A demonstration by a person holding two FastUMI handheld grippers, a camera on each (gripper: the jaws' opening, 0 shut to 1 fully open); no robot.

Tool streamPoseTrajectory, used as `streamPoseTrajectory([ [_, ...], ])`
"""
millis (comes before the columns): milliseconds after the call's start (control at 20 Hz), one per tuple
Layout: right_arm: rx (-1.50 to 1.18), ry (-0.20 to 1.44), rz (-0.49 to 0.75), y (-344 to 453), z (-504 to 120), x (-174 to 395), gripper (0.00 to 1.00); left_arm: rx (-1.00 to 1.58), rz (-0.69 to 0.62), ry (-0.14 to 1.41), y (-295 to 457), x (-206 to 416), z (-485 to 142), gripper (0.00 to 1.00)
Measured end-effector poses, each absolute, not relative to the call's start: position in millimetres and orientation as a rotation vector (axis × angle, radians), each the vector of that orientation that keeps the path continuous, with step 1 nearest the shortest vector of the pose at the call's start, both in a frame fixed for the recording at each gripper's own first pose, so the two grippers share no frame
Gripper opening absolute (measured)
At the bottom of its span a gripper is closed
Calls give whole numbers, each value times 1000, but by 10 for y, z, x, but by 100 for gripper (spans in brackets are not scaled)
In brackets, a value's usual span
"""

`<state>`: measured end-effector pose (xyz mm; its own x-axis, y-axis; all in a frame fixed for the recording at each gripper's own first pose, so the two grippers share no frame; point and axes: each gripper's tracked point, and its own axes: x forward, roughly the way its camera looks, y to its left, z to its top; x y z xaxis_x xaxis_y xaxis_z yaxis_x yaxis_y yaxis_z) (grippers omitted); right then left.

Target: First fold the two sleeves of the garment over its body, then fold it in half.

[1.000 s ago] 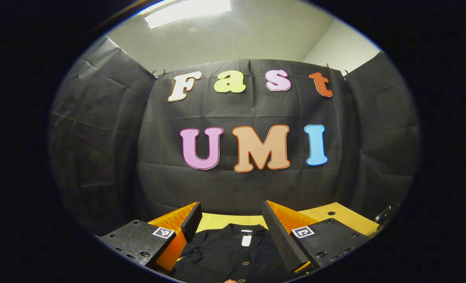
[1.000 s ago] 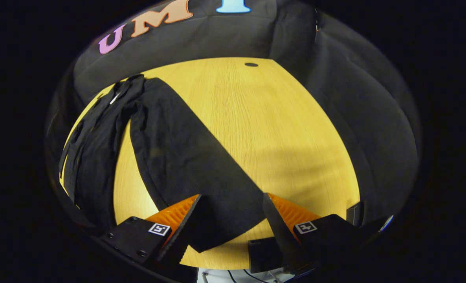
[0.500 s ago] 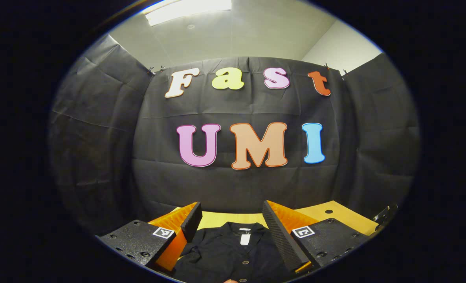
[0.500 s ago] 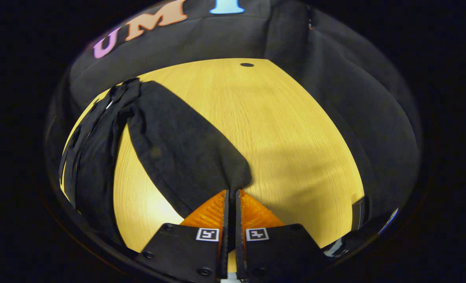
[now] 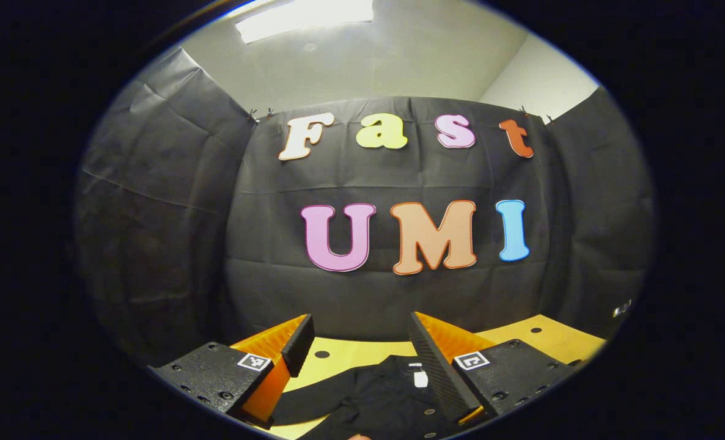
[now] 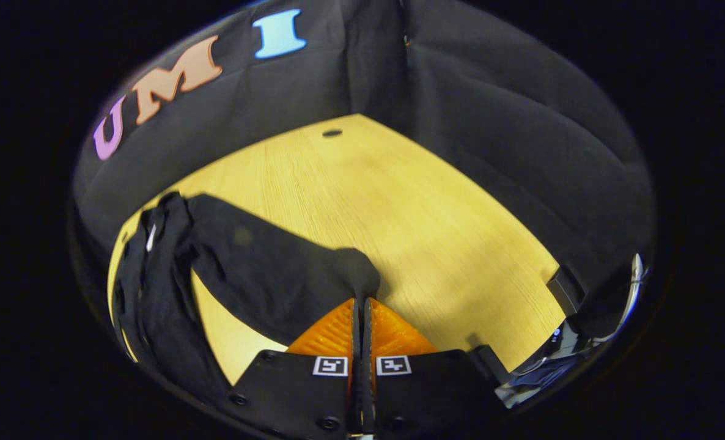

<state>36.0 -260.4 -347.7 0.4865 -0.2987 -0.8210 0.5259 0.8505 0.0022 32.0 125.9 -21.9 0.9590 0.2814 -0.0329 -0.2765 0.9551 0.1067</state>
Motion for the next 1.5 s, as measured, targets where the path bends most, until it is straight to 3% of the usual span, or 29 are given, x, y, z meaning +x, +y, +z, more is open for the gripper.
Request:
streamPoseTrajectory([
  [250, 237, 746, -394, -2160, -2782, 973, 3, 85, 311, 65, 1585, 191, -289, 92],
  [800, 188, 565, -148, -697, -1841, 1926, 2, 81, 372, 86, 2342, -79, -376, 92],
  [1500, 92, 524, 63, 1034, -1702, 2609, 0, 51, 410, 138, 3397, -207, -607, 93],
])
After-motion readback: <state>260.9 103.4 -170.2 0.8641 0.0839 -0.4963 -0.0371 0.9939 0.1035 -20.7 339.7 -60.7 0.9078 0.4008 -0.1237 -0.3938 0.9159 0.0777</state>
